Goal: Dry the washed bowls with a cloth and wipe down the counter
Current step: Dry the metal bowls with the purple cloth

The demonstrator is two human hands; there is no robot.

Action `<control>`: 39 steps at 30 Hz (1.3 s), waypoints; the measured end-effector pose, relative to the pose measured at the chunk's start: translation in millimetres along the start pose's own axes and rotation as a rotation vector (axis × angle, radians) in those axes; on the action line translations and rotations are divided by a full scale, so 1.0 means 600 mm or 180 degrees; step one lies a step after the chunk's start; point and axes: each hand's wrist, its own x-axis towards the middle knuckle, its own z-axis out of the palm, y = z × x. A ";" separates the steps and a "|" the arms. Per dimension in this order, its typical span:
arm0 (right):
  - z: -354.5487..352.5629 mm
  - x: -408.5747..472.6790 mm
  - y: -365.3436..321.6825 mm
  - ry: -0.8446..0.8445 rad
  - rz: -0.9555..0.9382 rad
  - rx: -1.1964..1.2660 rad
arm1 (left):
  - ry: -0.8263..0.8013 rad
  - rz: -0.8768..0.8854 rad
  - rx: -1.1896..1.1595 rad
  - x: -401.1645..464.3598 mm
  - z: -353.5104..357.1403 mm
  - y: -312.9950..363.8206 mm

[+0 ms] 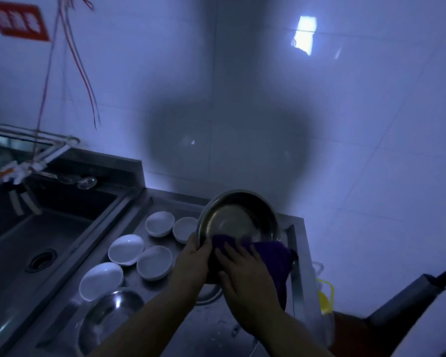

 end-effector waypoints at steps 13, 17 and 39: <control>-0.046 -0.007 0.063 -0.0168 -0.1247 -0.0425 | -0.0087 0.0204 0.0185 -0.028 0.007 0.069; -0.058 0.002 0.102 0.0021 -0.1470 -0.1246 | -0.0132 0.0307 0.0439 -0.026 -0.001 0.085; -0.091 -0.007 0.150 0.0551 -0.2247 -0.1548 | -0.0711 0.0437 0.1461 -0.017 -0.007 0.135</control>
